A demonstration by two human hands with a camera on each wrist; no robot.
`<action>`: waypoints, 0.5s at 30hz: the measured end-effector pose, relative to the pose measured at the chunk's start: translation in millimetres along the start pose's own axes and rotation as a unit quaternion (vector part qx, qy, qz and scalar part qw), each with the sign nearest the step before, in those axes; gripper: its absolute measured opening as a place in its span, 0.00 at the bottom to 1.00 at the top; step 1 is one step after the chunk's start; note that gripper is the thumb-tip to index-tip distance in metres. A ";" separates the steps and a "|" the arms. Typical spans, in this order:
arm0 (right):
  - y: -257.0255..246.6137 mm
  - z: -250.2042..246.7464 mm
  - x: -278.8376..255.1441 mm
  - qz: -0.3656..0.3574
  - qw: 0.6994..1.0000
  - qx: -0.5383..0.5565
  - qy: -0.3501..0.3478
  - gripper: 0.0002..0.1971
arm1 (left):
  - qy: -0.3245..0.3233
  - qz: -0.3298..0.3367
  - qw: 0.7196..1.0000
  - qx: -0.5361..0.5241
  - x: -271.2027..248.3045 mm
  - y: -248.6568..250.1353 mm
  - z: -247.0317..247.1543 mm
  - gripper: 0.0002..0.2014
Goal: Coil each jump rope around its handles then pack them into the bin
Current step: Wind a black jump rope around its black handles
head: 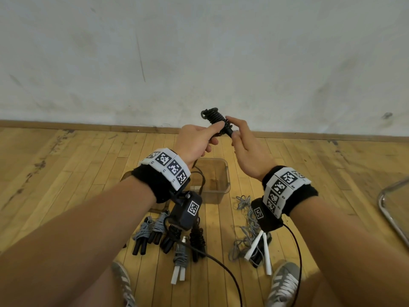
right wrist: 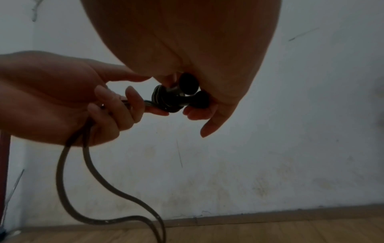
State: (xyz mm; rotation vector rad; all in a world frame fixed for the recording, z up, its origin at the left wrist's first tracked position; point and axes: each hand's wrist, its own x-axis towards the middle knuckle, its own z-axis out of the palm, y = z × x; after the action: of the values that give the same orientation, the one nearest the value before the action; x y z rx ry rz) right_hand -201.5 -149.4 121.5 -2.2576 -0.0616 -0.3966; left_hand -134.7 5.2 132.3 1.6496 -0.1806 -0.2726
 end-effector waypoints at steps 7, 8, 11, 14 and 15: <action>-4.5 4.9 0.9 0.025 0.994 0.105 0.006 0.28 | 0.039 0.005 0.999 0.000 4.7 -4.6 -1.5 0.27; -5.2 4.9 1.8 0.050 0.989 0.139 0.012 0.30 | 0.027 0.005 1.000 -0.013 4.2 -3.7 -1.4 0.25; -9.6 2.3 3.3 0.134 0.953 0.273 0.011 0.27 | -0.007 0.003 0.998 -0.055 1.7 0.5 0.6 0.19; -13.7 0.6 1.0 0.140 0.942 0.302 -0.047 0.18 | -0.021 0.007 0.998 -0.056 0.6 1.5 1.6 0.18; -14.6 0.7 0.3 0.130 0.946 0.291 -0.060 0.15 | -0.025 0.006 0.998 -0.052 0.0 1.4 1.3 0.18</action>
State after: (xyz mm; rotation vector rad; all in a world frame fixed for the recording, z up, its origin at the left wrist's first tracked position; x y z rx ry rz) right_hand -203.5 -139.3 131.8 -1.6712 0.0522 -0.0788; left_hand -135.0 3.8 133.5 1.5401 -0.2105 -0.3098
